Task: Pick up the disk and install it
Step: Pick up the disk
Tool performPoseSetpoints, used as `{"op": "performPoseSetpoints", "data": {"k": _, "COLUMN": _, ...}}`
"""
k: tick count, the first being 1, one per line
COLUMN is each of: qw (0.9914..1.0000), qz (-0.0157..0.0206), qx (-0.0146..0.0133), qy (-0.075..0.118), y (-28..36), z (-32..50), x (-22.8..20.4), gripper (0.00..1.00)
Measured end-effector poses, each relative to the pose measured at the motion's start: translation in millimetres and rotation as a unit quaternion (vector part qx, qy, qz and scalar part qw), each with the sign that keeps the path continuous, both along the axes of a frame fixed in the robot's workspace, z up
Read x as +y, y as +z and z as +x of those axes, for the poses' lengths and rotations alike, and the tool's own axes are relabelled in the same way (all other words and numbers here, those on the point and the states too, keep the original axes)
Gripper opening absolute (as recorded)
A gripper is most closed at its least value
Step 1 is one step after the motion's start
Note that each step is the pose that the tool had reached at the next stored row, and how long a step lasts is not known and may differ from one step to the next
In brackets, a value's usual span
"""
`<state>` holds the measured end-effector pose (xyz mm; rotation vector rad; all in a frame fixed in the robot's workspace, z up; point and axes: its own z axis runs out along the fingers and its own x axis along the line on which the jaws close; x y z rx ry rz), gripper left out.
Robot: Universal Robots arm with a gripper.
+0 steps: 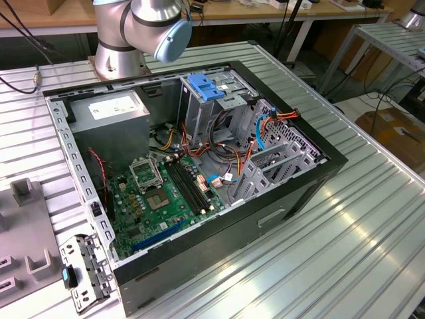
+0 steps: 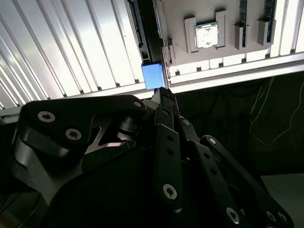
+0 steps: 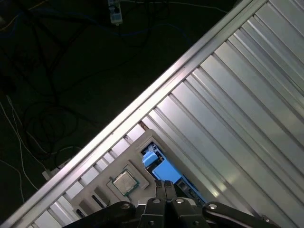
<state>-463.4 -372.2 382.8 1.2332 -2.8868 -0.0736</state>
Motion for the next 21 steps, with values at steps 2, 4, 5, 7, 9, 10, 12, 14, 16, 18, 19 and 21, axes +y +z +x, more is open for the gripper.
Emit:
{"op": "performPoseSetpoints", "data": {"k": 2, "qw": 1.0, "qz": 0.0, "qx": 0.0, "qy": 0.0, "y": 0.0, "z": 0.0, "x": 0.0, "gripper": 0.11}}
{"op": "performPoseSetpoints", "data": {"k": 4, "qw": 0.99997, "qz": 0.0, "qx": 0.0, "qy": 0.007, "y": 0.0, "z": 0.0, "x": 0.0, "gripper": 0.11}}
{"op": "performPoseSetpoints", "data": {"k": 5, "qw": 0.99993, "qz": 0.0, "qx": 0.0, "qy": 0.011, "y": 0.0, "z": 0.0, "x": 0.0, "gripper": 0.11}}
{"op": "performPoseSetpoints", "data": {"k": 7, "qw": 0.99972, "qz": 0.0, "qx": 0.0, "qy": 0.024, "y": 0.0, "z": 0.0, "x": 0.0, "gripper": 0.11}}
{"op": "performPoseSetpoints", "data": {"k": 9, "qw": 0.99921, "qz": 0.0, "qx": 0.0, "qy": 0.04, "y": 0.0, "z": 0.0, "x": 0.0, "gripper": 0.11}}
{"op": "performPoseSetpoints", "data": {"k": 10, "qw": 0.99892, "qz": 0.0, "qx": 0.0, "qy": 0.047, "y": 0.0, "z": 0.0, "x": 0.0, "gripper": 0.11}}
{"op": "performPoseSetpoints", "data": {"k": 12, "qw": 0.9982, "qz": 0.0, "qx": 0.0, "qy": 0.06, "y": 0.0, "z": 0.0, "x": 0.0, "gripper": 0.11}}
{"op": "performPoseSetpoints", "data": {"k": 14, "qw": 0.99705, "qz": 0.0, "qx": 0.0, "qy": 0.077, "y": 0.0, "z": 0.0, "x": 0.0, "gripper": 0.11}}
{"op": "performPoseSetpoints", "data": {"k": 16, "qw": 0.99461, "qz": 0.0, "qx": 0.0, "qy": 0.104, "y": 0.0, "z": 0.0, "x": 0.0, "gripper": 0.11}}
{"op": "performPoseSetpoints", "data": {"k": 18, "qw": 0.99123, "qz": 0.0, "qx": 0.0, "qy": 0.132, "y": 0.0, "z": 0.0, "x": 0.0, "gripper": 0.11}}
{"op": "performPoseSetpoints", "data": {"k": 19, "qw": 0.9901, "qz": 0.0, "qx": 0.0, "qy": 0.14, "y": 0.0, "z": 0.0, "x": 0.0, "gripper": 0.11}}
{"op": "performPoseSetpoints", "data": {"k": 21, "qw": 0.98773, "qz": 0.0, "qx": 0.0, "qy": 0.156, "y": 0.0, "z": 0.0, "x": 0.0, "gripper": 0.11}}
